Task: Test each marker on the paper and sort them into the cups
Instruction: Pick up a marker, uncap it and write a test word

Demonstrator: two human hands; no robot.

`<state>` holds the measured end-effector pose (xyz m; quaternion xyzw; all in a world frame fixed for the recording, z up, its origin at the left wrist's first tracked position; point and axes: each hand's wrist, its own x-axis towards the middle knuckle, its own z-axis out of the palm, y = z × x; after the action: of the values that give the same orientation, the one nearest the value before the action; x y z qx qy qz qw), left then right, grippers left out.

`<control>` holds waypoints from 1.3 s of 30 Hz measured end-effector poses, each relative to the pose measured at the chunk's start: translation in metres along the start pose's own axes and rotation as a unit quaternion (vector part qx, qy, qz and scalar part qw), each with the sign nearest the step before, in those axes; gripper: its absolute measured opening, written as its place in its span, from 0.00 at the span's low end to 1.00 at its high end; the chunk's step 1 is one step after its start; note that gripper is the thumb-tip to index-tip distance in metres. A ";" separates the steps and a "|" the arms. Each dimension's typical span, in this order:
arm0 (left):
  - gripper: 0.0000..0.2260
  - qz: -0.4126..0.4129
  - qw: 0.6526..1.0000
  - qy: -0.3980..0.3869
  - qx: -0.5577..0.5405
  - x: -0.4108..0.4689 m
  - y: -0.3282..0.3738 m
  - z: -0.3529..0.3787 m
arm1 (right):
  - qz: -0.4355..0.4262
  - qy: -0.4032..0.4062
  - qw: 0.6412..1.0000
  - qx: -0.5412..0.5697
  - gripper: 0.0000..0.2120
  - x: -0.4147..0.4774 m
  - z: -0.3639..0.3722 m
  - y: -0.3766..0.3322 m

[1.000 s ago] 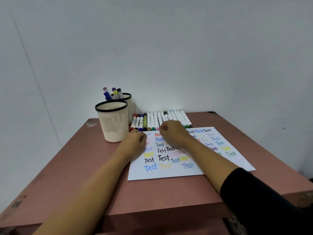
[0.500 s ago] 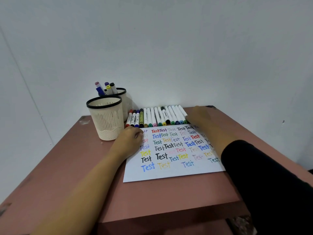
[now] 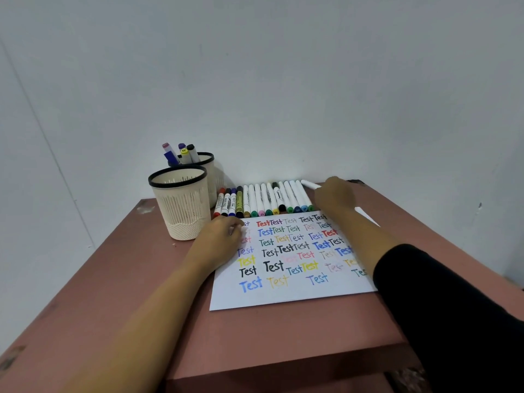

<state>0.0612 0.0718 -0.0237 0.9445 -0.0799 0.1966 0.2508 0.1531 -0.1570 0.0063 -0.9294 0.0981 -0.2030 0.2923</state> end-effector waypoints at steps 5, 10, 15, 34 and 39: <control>0.13 0.006 0.999 0.026 -0.017 0.000 -0.001 0.000 | -0.036 0.056 0.989 0.136 0.10 -0.014 -0.021 -0.017; 0.16 0.032 0.997 0.067 -0.038 -0.004 0.003 -0.002 | -0.047 -0.001 0.943 0.329 0.09 -0.039 -0.037 -0.033; 0.23 0.054 0.993 0.097 -0.047 -0.011 0.002 -0.005 | -0.014 -0.100 0.898 0.427 0.06 -0.075 -0.033 -0.038; 0.13 0.125 0.991 0.045 -0.016 -0.016 0.007 -0.005 | 0.095 -0.205 0.774 0.592 0.16 -0.105 -0.021 -0.039; 0.12 0.140 0.988 0.045 -0.050 -0.022 0.014 -0.006 | 0.031 -0.319 0.761 0.563 0.08 -0.114 -0.012 -0.041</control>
<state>0.0359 0.0643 -0.0217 0.9006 -0.2099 0.2676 0.2708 0.0482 -0.0955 0.0032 -0.6049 -0.1041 0.0962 0.7836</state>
